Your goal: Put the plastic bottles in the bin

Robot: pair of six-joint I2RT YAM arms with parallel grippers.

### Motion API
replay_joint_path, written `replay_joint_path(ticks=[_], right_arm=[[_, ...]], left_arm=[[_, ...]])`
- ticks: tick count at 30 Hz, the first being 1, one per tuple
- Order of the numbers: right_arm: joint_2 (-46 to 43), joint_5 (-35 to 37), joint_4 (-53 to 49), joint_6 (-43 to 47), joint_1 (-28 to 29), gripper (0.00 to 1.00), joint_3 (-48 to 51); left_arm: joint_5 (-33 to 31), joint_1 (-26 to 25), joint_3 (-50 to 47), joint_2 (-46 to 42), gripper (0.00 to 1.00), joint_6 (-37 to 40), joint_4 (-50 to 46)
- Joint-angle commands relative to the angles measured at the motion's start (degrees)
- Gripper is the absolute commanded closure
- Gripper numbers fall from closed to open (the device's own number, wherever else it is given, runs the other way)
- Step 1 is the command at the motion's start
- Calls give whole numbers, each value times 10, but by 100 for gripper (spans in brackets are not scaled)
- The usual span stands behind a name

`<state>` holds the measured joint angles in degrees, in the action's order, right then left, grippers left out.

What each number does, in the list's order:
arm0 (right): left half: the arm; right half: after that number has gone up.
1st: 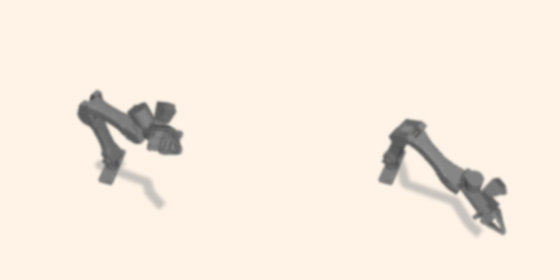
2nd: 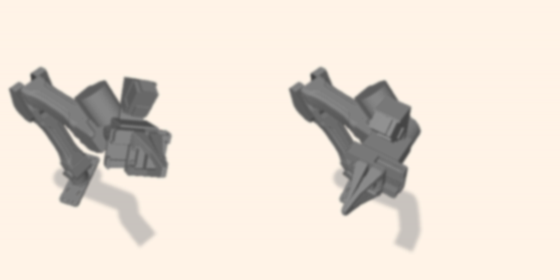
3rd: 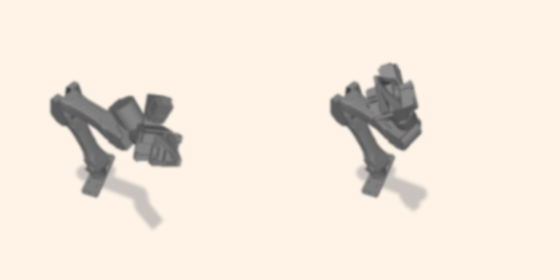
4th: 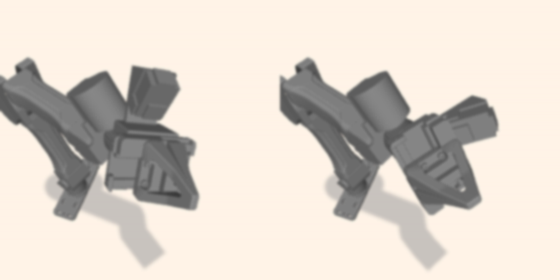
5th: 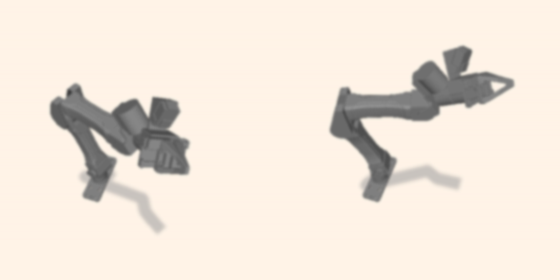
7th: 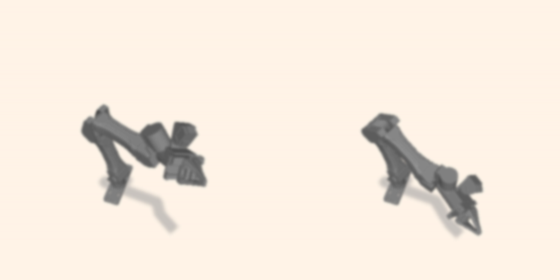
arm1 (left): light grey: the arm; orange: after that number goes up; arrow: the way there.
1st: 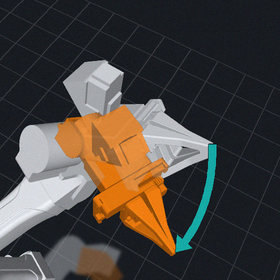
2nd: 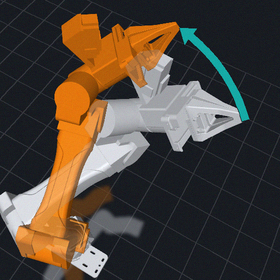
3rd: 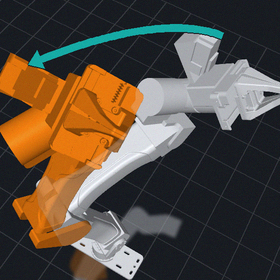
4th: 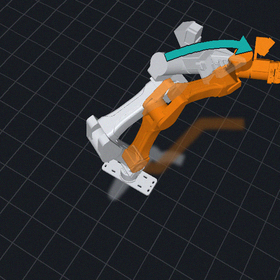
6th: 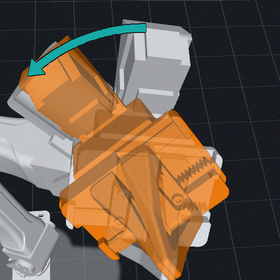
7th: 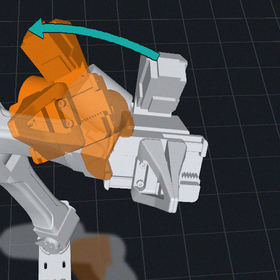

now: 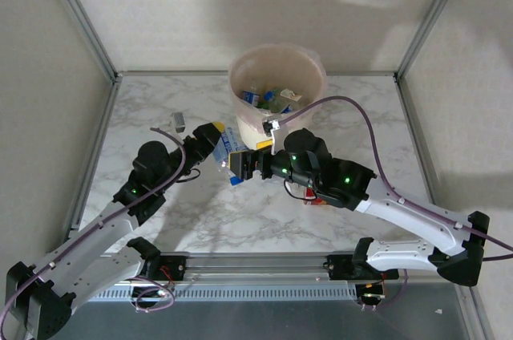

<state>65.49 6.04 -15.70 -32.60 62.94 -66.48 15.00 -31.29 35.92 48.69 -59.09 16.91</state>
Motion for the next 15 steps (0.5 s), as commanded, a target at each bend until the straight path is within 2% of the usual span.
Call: replay_joint_path(ticks=[1, 5, 15], right_arm=[[4, 3, 4, -10, 4, 1, -31], [29, 35, -40, -12, 5, 1, -62], [89, 4, -50, 0, 5, 4, -102]], left_arm=[[17, 2, -7, -11, 41, 6, 48], [11, 3, 0, -10, 42, 10, 27], [21, 3, -13, -23, 40, -6, 57]])
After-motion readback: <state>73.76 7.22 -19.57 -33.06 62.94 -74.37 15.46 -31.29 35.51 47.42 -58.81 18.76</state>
